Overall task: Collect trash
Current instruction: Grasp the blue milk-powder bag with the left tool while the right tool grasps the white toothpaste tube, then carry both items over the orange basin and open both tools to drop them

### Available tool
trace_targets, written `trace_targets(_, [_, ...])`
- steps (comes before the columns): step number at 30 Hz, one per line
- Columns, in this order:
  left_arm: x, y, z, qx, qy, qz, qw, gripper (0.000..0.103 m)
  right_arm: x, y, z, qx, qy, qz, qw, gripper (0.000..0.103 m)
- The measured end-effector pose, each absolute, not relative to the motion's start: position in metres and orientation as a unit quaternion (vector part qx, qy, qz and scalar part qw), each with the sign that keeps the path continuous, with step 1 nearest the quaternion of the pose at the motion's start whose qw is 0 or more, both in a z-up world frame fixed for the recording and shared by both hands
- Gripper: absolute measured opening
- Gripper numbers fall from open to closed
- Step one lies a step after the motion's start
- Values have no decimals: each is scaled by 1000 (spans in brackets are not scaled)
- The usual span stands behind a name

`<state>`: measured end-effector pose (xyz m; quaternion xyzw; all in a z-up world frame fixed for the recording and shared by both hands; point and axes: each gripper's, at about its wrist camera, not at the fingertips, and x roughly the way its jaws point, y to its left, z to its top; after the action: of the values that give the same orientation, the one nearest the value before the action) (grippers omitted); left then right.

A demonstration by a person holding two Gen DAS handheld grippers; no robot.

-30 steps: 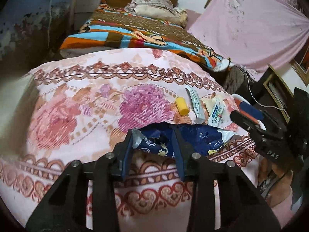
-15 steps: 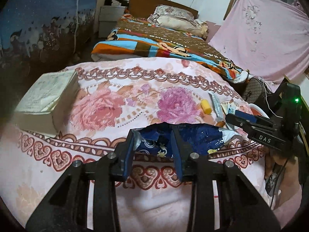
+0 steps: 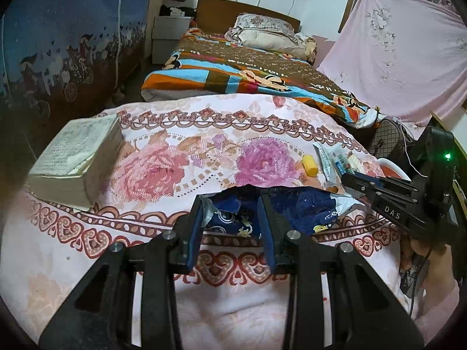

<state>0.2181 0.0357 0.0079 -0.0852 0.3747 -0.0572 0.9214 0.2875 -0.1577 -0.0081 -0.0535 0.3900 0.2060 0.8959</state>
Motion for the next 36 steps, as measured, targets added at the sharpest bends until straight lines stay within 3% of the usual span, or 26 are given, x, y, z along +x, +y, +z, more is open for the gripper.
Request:
trace_targets(12, [209,20,26,-67,340,-53,936,19,265,-170,15,-26,312,228,922,3])
trace_targets(25, [194,-38,68,-26,217,-62,974,19,197,-216,68,-2,104,179,978,3])
trace_targets(36, [184,-111,105,13,110,-92,990,20,170,-267,95,31,14,99,995,3])
